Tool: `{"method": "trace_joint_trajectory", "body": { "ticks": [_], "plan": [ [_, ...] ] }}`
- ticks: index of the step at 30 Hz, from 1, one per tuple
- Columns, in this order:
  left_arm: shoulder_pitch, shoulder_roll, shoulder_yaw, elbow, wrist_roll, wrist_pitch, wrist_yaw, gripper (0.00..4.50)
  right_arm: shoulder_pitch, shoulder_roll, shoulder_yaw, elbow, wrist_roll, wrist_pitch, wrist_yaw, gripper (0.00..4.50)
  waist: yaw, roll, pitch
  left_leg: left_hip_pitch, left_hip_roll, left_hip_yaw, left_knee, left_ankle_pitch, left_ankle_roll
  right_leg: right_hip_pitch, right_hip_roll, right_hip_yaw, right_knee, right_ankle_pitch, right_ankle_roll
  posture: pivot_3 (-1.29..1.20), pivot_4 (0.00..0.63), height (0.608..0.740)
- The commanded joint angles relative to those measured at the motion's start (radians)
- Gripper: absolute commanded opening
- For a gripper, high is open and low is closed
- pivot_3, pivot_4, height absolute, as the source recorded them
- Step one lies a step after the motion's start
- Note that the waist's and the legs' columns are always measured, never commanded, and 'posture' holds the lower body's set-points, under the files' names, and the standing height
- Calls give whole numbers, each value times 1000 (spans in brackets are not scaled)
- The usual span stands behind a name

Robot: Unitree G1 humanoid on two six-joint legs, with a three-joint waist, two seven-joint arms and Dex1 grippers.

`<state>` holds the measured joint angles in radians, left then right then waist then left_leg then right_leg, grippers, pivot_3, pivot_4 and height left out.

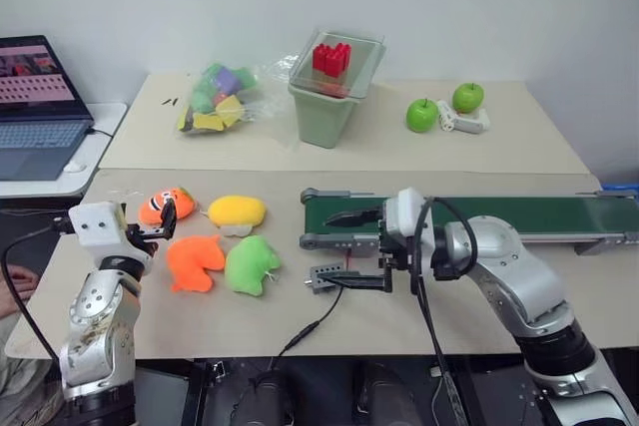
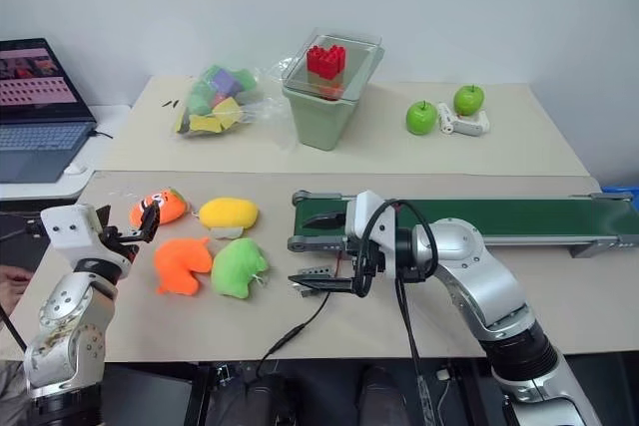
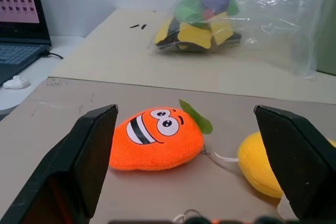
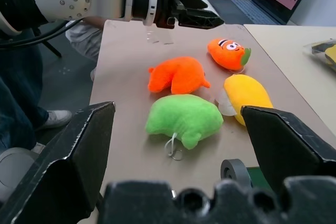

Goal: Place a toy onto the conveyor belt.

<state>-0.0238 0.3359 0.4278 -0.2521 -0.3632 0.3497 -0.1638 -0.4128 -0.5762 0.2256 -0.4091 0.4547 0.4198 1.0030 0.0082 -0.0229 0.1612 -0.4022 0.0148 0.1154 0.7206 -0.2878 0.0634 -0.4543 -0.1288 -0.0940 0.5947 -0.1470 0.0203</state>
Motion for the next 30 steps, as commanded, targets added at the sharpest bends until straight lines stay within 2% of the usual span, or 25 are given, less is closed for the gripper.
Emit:
{"method": "trace_joint_trajectory", "body": {
  "ticks": [1, 5, 8, 11, 12, 14, 17, 19, 25, 26, 30],
  "plan": [
    [92, -42, 32, -159, -28, 5, 33, 4433, -11, 8, 0, -16, 14, 9, 6, 4500, -3, 0, 0, 0, 0, 0, 0, 0, 0, 0, 0, 0, 0, 0, 0, 0, 150, 740],
    [226, -79, 22, -315, -52, 37, 45, 4433, -3, 5, 4, -8, 8, 10, 11, 4500, -2, 0, 0, -1, 0, 0, 0, 0, 0, -1, 0, 0, 0, 0, 0, 0, 150, 740],
    [294, -87, 23, -340, -53, 44, 31, 4433, 3, 5, -2, 9, 3, 8, 8, 4500, 3, 0, 0, -1, 1, -1, 0, 0, -1, -1, 0, -1, 0, -1, -2, 0, 150, 740],
    [340, -110, 55, -326, -79, 21, 25, 4433, 8, 2, -10, 23, 1, 8, 5, 4500, 3, 0, 0, 0, 0, -1, 0, -5, 7, 0, 0, -1, 0, -2, -3, 0, 150, 740],
    [347, -149, 117, -316, -208, 50, 47, 4433, 12, 1, -13, 29, -1, 11, 1, 4500, 3, 0, 0, 0, 0, -1, 1, -5, 7, 0, 0, -1, 0, -2, -3, 0, 150, 740],
    [351, -193, 191, -307, -374, 91, 78, 4433, 15, -1, -15, 36, -3, 13, -4, 4500, 1, 0, 0, 0, 1, -1, 1, -5, 8, -1, -1, 0, 0, -2, -3, 0, 150, 740],
    [403, -237, 217, -297, -672, 184, 68, 4433, 23, -4, -12, 42, -4, 11, -2, 4500, 2, 0, 0, -1, 1, -1, 0, -2, 3, -1, -1, 0, 0, -2, -3, 0, 150, 740],
    [456, -275, 222, -268, -820, 219, 51, 4433, 28, -6, -11, 46, -7, 12, -1, 4500, 2, 0, 0, -1, 1, -1, 0, -2, 2, -1, -1, 0, 0, -2, -2, 0, 150, 740],
    [607, -373, 144, -242, -955, 252, 15, 4433, 30, -15, -21, 56, -13, 20, -4, 4500, 0, 0, 0, -1, 0, 0, 3, -7, 11, 0, 0, 1, 0, -5, -4, 0, 150, 740],
    [635, -383, 122, -238, -954, 257, -1, 4433, 31, -17, -24, 57, -14, 20, -4, 4500, 0, 0, 0, -1, 0, 0, 3, -7, 11, 0, 0, 1, 0, -10, -7, 0, 150, 740],
    [675, -378, 80, -214, -924, 241, -39, 4433, 37, -24, -29, 57, -18, 23, -6, 4500, 4, 0, 0, -1, 0, -1, 5, -8, 12, 0, 0, 1, 1, -13, -4, 0, 150, 740]
  ]
}}
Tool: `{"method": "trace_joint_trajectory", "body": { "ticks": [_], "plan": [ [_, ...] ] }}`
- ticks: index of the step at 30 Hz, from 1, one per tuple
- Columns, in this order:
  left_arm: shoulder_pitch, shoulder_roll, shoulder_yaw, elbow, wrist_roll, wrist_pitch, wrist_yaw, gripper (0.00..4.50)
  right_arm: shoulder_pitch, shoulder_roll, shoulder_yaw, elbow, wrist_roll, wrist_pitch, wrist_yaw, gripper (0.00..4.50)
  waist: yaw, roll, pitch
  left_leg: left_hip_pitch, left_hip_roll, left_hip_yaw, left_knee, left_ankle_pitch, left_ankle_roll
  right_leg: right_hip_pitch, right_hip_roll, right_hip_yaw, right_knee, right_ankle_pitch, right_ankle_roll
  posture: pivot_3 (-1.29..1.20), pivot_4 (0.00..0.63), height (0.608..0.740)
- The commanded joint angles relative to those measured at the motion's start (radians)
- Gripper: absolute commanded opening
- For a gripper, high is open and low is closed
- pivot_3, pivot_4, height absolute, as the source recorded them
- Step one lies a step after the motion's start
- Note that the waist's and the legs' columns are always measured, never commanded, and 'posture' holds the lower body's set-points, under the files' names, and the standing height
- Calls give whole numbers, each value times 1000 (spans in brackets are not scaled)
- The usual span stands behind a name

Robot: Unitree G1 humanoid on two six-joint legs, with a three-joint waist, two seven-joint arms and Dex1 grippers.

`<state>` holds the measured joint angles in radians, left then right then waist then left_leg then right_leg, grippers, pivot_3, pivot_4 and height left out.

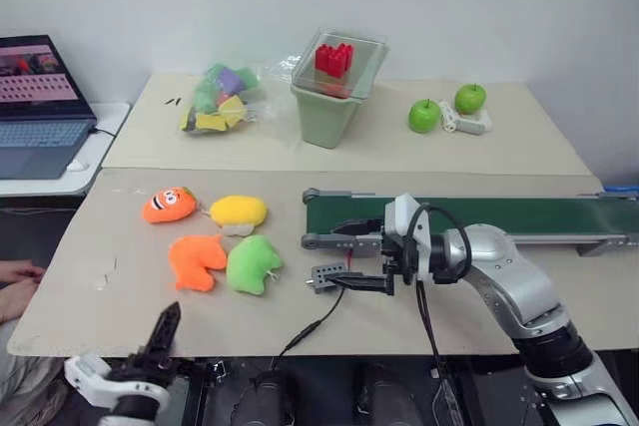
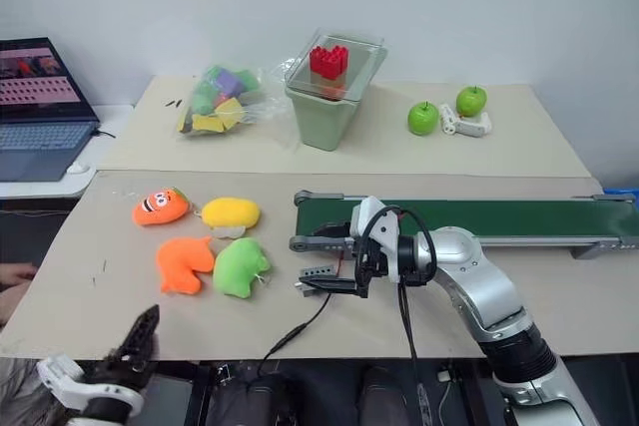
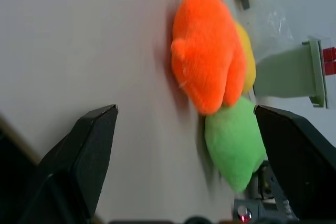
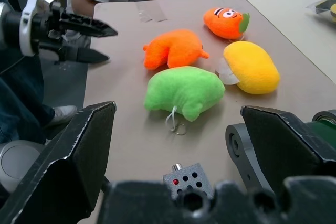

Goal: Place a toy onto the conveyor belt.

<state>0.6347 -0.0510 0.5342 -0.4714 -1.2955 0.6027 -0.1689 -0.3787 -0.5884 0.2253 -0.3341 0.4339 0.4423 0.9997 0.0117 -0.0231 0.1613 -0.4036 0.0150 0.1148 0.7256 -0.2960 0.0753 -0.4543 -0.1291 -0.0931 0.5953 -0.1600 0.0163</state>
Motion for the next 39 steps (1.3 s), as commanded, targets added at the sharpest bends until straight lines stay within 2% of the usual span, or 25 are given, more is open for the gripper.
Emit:
{"method": "trace_joint_trajectory", "body": {
  "ticks": [1, 9, 11, 16, 22, 24, 29, 35, 39],
  "plan": [
    [12, 13, -29, 10, 8, -19, -37, 4433, 4, -12, -30, -18, 2, 3, -5, 4500, 0, 0, 0, 0, 0, 0, 0, 0, 0, 0, 0, 0, 0, 0, 0, 0, 150, 740],
    [-62, 66, -52, -37, -85, -24, -28, 4433, 14, -4, -36, -6, 4, 6, -28, 4500, -1, 0, 0, -1, 0, 0, 1, -1, 1, 0, 0, 0, 0, 1, -3, 0, 150, 740],
    [-86, 75, -60, -28, -82, -35, 6, 4433, 15, -1, -38, -6, 6, 8, -32, 4500, -1, 0, 0, -1, 0, 0, 1, -1, 1, 0, 0, 0, 0, 3, -7, 0, 150, 740],
    [-267, 62, -15, 82, -173, -109, 198, 4433, 21, 8, -42, -13, 6, 6, -50, 4500, 3, 0, 0, -1, 0, -1, 1, 0, 0, 1, 0, 0, 0, 4, -7, 0, 150, 740],
    [-360, 81, 32, 150, -252, -146, 277, 4433, 19, 7, -55, -11, 4, 5, -64, 4500, -4, 0, 0, 0, 0, 0, 2, 1, -3, 2, 1, 0, 0, 5, -5, 0, 150, 740],
    [-386, 91, 33, 174, -261, -145, 292, 4433, 16, 9, -63, -12, 11, 8, -69, 4500, -2, 0, 0, 0, 0, 0, 2, 3, -7, 2, 1, 0, 0, 8, 0, 0, 150, 740],
    [-358, 84, 12, 148, -274, -132, 312, 4433, 13, 9, -75, -14, 9, 11, -81, 4500, 0, 0, 0, 0, 0, -1, 2, 0, -1, 3, 1, 0, -1, 9, 1, 0, 150, 740],
    [-302, 71, -31, 139, -275, -111, 317, 4433, 24, 3, -83, -37, 16, 19, -90, 4500, -1, 0, 0, 0, 0, 0, 2, 2, -5, 1, 1, 0, -1, 9, 1, 0, 150, 740],
    [-313, 63, -64, 185, -233, -111, 296, 4433, 23, 4, -88, -43, 16, 21, -97, 4500, 2, 0, 0, 0, 0, 0, 2, 0, -2, 2, 1, 0, 0, 5, -5, 0, 150, 740]
  ]
}}
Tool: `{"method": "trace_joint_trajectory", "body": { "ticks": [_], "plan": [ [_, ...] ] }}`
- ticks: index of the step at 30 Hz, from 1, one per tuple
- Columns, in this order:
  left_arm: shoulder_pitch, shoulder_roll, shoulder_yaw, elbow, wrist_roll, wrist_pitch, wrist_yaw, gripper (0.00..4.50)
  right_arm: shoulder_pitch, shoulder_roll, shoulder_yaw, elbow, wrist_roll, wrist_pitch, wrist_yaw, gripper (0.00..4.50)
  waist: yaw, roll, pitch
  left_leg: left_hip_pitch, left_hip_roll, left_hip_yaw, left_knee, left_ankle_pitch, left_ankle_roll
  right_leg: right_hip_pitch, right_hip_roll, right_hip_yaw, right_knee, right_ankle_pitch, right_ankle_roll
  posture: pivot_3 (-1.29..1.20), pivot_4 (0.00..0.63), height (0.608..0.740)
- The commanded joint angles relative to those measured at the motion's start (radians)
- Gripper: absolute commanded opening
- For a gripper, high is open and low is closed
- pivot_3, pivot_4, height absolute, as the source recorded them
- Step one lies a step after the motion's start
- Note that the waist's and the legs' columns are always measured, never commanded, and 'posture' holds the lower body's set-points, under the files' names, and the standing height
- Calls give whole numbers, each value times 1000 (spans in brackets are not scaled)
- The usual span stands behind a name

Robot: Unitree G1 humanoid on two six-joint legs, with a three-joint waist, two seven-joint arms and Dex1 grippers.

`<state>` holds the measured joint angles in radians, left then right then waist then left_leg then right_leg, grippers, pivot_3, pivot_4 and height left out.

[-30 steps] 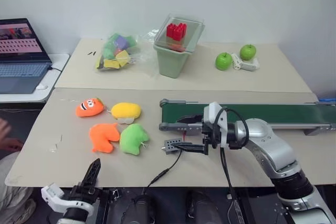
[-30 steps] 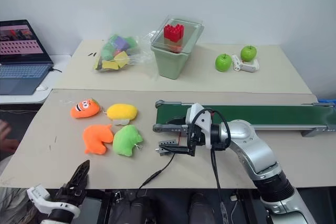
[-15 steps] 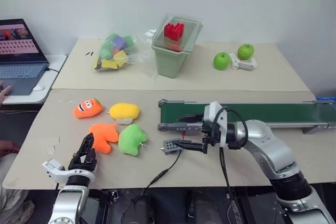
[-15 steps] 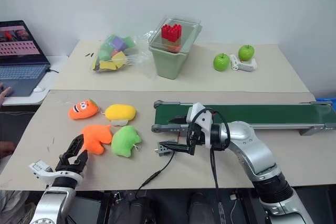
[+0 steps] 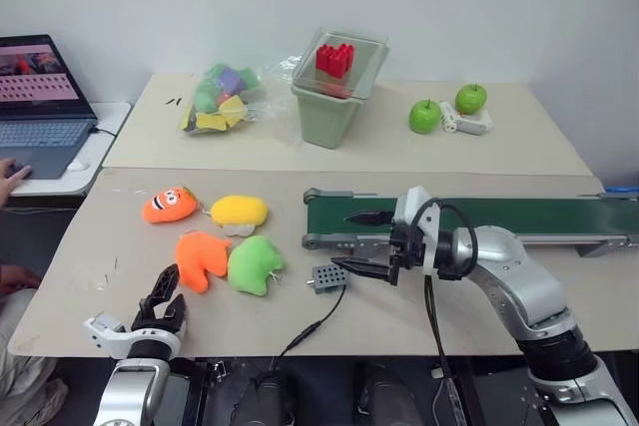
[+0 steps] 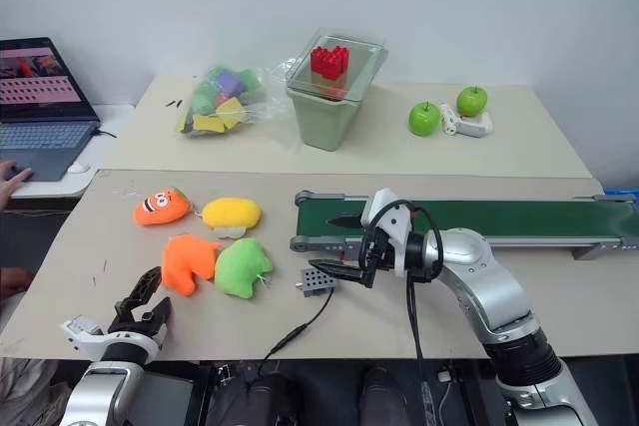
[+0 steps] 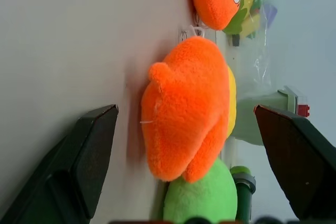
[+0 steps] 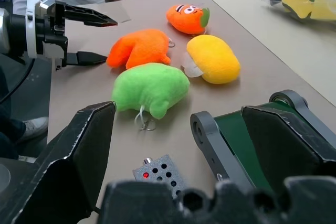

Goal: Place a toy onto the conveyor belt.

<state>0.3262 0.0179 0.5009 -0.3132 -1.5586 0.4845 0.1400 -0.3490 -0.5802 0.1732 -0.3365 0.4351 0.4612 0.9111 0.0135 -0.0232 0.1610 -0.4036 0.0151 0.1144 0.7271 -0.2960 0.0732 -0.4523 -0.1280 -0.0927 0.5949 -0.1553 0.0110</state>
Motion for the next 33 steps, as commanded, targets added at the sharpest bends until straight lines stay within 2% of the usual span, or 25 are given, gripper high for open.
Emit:
{"method": "trace_joint_trajectory", "body": {
  "ticks": [1, 6, 8, 12, 21, 23, 29, 30, 31, 33],
  "plan": [
    [-10, -7, -34, 37, 37, 4, -15, 4433, -8, -3, -37, -41, 15, 3, -9, 4500, 1, 0, 0, 0, 0, 0, 0, 0, 0, 1, 0, 0, 0, 0, 0, 0, 150, 740],
    [-148, 24, -33, 174, 96, -9, -59, 4433, -7, 1, -39, -43, 16, 7, -19, 4500, 19, 6, -2, 5, 0, -1, 0, -1, 1, 6, 0, -2, 0, -1, 1, 0, 150, 740],
    [-201, 36, -26, 212, 103, -5, -70, 4433, -10, 3, -41, -41, 17, 8, -20, 4500, 19, 6, -2, 7, 0, -1, 0, -1, 1, 9, 0, -2, 0, -4, 6, 0, 150, 740],
    [-265, 60, -22, 258, 119, 17, -91, 4433, -25, 8, -44, -38, 20, 6, -26, 4500, 18, 6, -2, 10, 0, -1, 0, -2, 2, 12, 0, -2, 0, -4, 6, 0, 150, 740],
    [-290, 70, -21, 324, 147, 55, -152, 4433, -28, 14, -62, -47, 30, 9, -45, 4500, 23, 7, -2, 10, 0, -1, -1, -2, 2, 12, -1, -2, -1, -2, 1, 0, 150, 740],
    [-291, 77, -25, 338, 170, 60, -170, 4433, -27, 13, -63, -47, 29, 8, -48, 4500, 24, 7, -3, 10, 0, -1, -1, -2, 1, 12, -1, -3, 0, -5, 6, 0, 150, 740],
    [-307, 89, -3, 404, 212, 63, -215, 4433, -28, 12, -63, -46, 23, 6, -57, 4500, 27, 14, -7, 10, 0, -1, -1, -4, -2, 12, -1, -3, 0, -6, 6, 0, 150, 740],
    [-310, 87, 2, 411, 214, 62, -221, 3891, -27, 11, -64, -46, 23, 6, -57, 4500, 27, 16, -8, 11, 0, -1, -1, -4, -2, 13, -1, -3, 0, -6, 7, 0, 150, 740],
    [-312, 86, 5, 417, 217, 64, -233, 3760, -27, 11, -64, -45, 22, 5, -57, 4500, 26, 16, -8, 11, 0, -1, -1, -4, -2, 13, -1, -3, 0, -6, 7, 0, 150, 740],
    [-315, 85, 10, 426, 224, 69, -250, 2871, -27, 10, -66, -44, 22, 4, -58, 4500, 25, 16, -8, 12, 0, -1, -1, -4, -2, 13, -1, -3, 0, -6, 7, 0, 150, 740]
  ]
}}
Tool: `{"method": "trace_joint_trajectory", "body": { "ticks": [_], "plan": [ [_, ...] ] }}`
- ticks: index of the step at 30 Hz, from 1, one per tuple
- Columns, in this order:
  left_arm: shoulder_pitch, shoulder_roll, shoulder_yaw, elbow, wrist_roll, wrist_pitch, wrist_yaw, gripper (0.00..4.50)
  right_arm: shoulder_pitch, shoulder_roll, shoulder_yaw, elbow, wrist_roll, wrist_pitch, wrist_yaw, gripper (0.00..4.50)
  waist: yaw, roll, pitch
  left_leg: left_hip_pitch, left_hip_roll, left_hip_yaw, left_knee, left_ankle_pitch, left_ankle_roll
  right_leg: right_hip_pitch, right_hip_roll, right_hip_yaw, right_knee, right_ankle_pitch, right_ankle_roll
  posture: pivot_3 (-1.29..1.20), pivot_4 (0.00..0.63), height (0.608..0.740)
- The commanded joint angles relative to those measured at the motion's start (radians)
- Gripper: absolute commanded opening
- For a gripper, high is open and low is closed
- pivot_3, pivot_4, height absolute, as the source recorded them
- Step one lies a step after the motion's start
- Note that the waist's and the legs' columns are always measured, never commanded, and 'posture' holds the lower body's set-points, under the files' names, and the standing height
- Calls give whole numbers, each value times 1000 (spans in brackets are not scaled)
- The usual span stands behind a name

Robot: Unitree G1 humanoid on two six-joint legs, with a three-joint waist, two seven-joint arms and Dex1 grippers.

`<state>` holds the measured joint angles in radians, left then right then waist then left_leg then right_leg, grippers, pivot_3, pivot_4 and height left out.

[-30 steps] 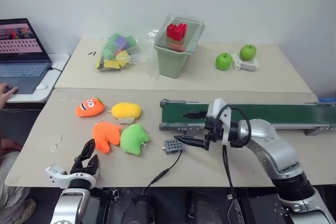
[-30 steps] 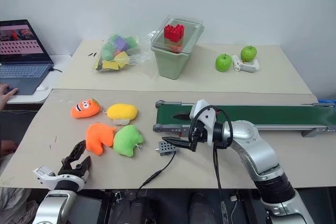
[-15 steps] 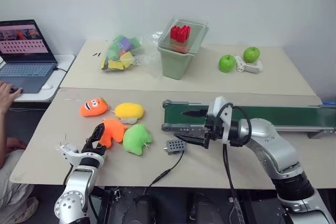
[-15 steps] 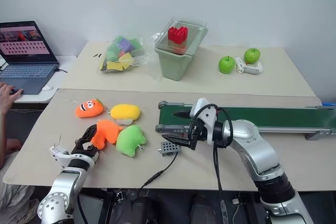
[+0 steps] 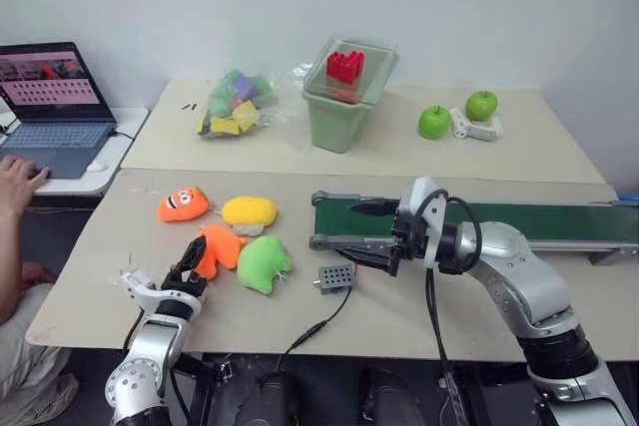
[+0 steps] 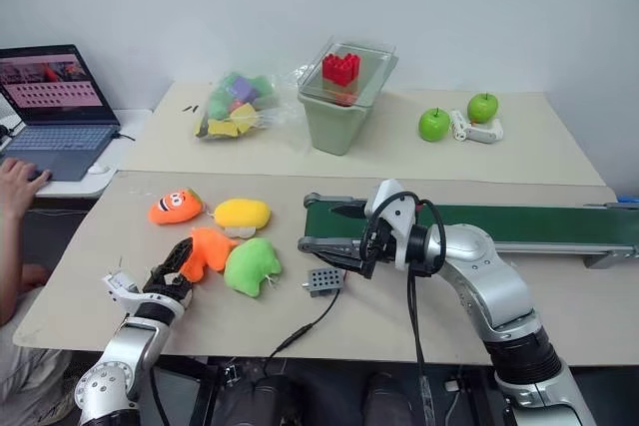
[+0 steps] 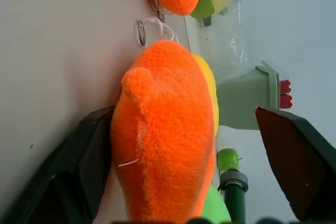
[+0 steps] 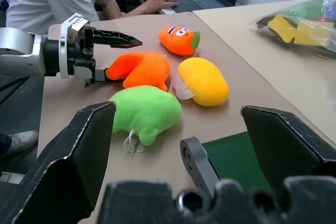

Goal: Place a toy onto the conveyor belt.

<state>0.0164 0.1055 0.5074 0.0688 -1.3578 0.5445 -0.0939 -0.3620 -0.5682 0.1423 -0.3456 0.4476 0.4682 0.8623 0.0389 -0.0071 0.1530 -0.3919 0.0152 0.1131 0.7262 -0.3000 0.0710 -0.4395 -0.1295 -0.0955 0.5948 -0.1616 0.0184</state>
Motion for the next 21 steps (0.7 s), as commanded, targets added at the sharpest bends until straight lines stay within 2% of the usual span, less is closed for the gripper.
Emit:
{"method": "trace_joint_trajectory", "body": {
  "ticks": [1, 3, 8, 14, 16, 19, 21],
  "plan": [
    [-7, -3, 6, 49, 28, 12, -22, 2445, -14, -2, -35, -34, 9, -3, -9, 4500, -1, 0, 0, 0, 0, 0, 0, 0, 0, 0, 0, 0, 0, 0, 0, 0, 150, 740],
    [-10, -3, 12, 61, 37, 16, -33, 1687, -15, -2, -34, -32, 8, -3, -9, 4500, -1, 0, 0, 0, 0, 0, 0, 0, 0, -1, 0, 0, 0, 0, 0, 0, 150, 740],
    [-14, -4, 26, 79, 51, 23, -52, 135, -17, -3, -33, -26, 5, -4, -8, 4500, 2, 4, -2, 1, 0, 0, -4, 1, -1, 0, -1, 0, -1, 0, 0, 0, 150, 740],
    [-5, -31, 53, -22, 70, -28, -62, 30, -16, -3, -31, -19, 2, -5, -6, 4500, -2, 5, -3, 4, 0, 0, -9, 0, -7, 0, -1, 0, 0, -1, -1, 0, 150, 740],
    [-2, -52, 70, -104, 56, -55, -34, 30, -16, -4, -32, -13, -1, -7, -5, 4500, -3, 2, -1, 3, 0, 0, -10, 2, -4, -1, 0, 0, -1, -2, -1, 0, 150, 740],
    [4, -59, 55, -289, 130, -117, 52, 30, -19, -3, -35, 2, -3, -11, -5, 4500, -7, -9, 5, 0, 0, 0, -11, 4, 0, -4, 0, 0, -1, 1, -5, 0, 150, 740],
    [-14, -38, 41, -401, 140, -121, 110, 30, -20, -3, -35, 12, -5, -15, -4, 4500, -8, -9, 5, -3, 0, -1, -11, 4, 0, -6, 0, -1, -2, 3, -5, 0, 150, 740]
  ]
}}
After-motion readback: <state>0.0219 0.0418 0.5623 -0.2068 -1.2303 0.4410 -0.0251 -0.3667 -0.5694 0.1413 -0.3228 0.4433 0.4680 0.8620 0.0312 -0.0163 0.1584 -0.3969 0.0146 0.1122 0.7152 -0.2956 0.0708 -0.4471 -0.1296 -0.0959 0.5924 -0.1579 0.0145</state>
